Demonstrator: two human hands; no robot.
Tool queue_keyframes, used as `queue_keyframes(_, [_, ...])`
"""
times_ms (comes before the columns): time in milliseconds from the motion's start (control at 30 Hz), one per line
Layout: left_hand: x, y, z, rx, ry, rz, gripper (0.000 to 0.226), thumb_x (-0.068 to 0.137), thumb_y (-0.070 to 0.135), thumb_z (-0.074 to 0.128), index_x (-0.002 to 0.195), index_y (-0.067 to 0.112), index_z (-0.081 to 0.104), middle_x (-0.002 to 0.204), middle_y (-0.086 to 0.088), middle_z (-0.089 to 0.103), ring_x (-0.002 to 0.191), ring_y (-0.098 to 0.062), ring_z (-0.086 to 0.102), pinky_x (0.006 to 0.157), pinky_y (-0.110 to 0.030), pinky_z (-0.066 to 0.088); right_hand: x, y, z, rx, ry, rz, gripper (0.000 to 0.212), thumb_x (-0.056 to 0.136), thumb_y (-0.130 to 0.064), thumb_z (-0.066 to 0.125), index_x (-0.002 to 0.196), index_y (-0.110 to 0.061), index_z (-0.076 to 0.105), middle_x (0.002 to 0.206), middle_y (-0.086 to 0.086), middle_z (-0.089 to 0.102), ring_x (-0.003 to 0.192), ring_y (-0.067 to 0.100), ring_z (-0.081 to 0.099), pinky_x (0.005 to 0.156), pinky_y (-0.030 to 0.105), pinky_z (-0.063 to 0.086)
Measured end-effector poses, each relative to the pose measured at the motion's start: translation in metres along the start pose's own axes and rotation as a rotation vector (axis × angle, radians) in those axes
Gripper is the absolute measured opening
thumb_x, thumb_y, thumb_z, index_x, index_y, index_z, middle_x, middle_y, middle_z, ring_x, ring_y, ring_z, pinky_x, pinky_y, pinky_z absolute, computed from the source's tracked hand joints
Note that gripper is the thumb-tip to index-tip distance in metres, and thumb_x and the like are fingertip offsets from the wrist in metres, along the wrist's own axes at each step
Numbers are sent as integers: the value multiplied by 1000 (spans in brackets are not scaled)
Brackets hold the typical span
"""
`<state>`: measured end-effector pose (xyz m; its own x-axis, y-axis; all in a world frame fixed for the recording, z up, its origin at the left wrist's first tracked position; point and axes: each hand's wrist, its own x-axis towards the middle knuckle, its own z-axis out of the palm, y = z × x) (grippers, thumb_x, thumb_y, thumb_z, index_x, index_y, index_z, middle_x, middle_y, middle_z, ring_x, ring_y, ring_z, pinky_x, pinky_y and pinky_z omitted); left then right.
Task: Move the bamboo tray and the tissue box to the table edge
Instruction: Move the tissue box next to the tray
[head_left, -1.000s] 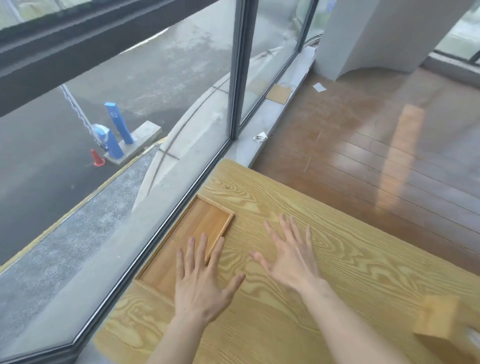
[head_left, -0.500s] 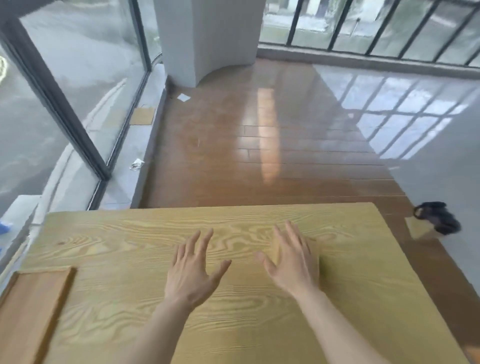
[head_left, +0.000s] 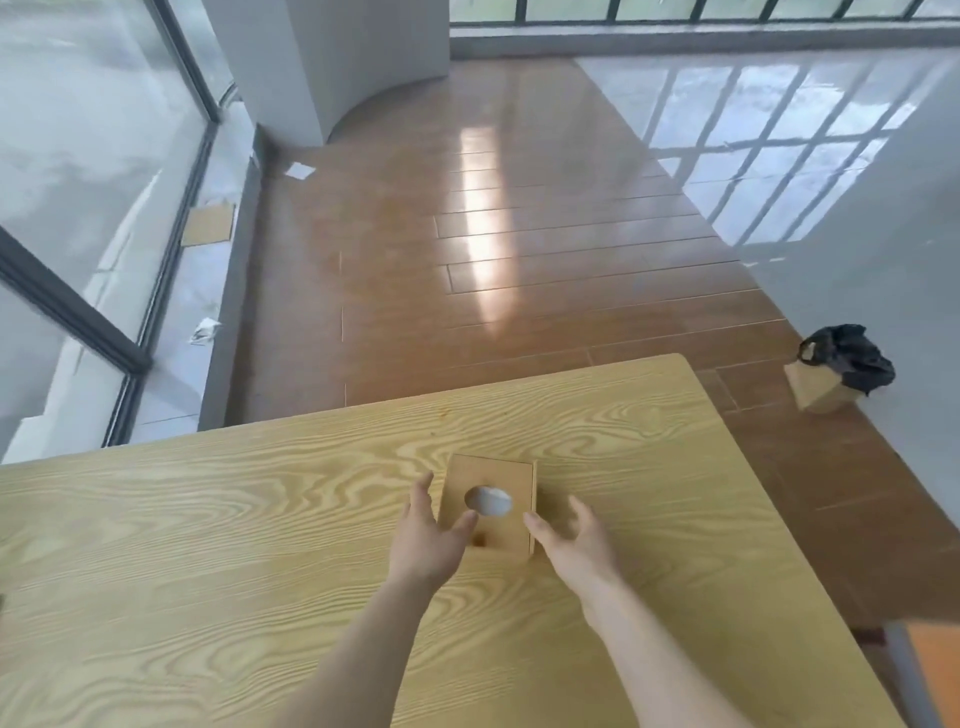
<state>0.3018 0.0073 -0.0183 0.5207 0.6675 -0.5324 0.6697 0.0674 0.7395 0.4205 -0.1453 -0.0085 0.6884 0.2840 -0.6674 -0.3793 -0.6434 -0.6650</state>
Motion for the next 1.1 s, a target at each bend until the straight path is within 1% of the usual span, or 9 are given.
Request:
queue_keyframes(133, [7, -3, 10, -69, 1, -112, 65, 84, 29, 76, 140, 30, 45, 126, 6, 62, 93, -1, 59, 67, -16, 42, 8, 5, 9, 53, -87, 46, 79, 88, -33, 82, 156, -19, 45, 135, 6, 69, 123, 23, 67, 112, 49, 52])
queue_keyframes(200, [9, -6, 11, -98, 5, -127, 58, 83, 26, 77, 134, 34, 50, 115, 11, 62, 89, 4, 57, 65, -15, 41, 10, 6, 13, 83, -101, 48, 66, 91, -23, 80, 151, -16, 53, 111, -2, 77, 108, 20, 74, 106, 49, 57])
queue_keyframes(300, [5, -7, 9, -121, 23, -126, 57, 83, 25, 77, 132, 36, 50, 117, 10, 63, 99, -7, 62, 69, -20, 44, 8, 3, 15, 103, -98, 35, 60, 92, -17, 78, 148, -13, 55, 97, -6, 77, 103, 25, 77, 102, 51, 60])
queue_keyframes(367, [1, -7, 7, -135, 37, -122, 57, 83, 25, 77, 132, 36, 51, 115, 11, 64, 100, -9, 62, 71, -23, 45, 6, 2, 15, 89, -112, 14, 63, 92, -18, 78, 149, -13, 54, 98, -7, 77, 100, 21, 76, 103, 49, 59])
queue_keyframes(533, [-10, -10, -14, -168, 54, -97, 58, 81, 28, 79, 132, 36, 52, 105, 22, 61, 95, 1, 61, 68, -21, 46, -1, -6, 20, 34, -140, -33, 69, 87, -26, 83, 149, -16, 54, 122, 5, 77, 113, 21, 73, 108, 49, 56])
queue_keyframes(700, [-24, -16, -61, -233, 124, -68, 60, 82, 26, 80, 135, 31, 53, 109, 17, 63, 92, 1, 62, 67, -20, 45, -22, -34, 54, -45, -163, -133, 67, 85, -26, 85, 146, -15, 59, 126, 4, 77, 117, 20, 72, 108, 49, 56])
queue_keyframes(900, [-39, -48, -154, -340, 224, -28, 62, 82, 24, 80, 138, 28, 52, 113, 11, 63, 91, 6, 60, 68, -19, 45, -65, -76, 137, -154, -210, -236, 69, 82, -33, 87, 145, -20, 60, 128, 8, 74, 116, 23, 71, 107, 47, 56])
queue_keyframes(1033, [-46, -84, -231, -405, 278, 11, 63, 83, 23, 79, 139, 29, 52, 121, 8, 63, 94, 6, 60, 73, -22, 47, -99, -99, 215, -200, -244, -263, 54, 83, -35, 85, 130, -20, 62, 115, 4, 75, 105, 22, 73, 102, 48, 58])
queue_keyframes(1100, [-49, -106, -272, -414, 291, 29, 61, 83, 24, 79, 138, 31, 53, 121, 11, 63, 93, 8, 62, 71, -18, 46, -116, -107, 259, -215, -253, -257, 49, 83, -36, 84, 124, -20, 61, 110, 5, 76, 103, 23, 73, 101, 50, 59])
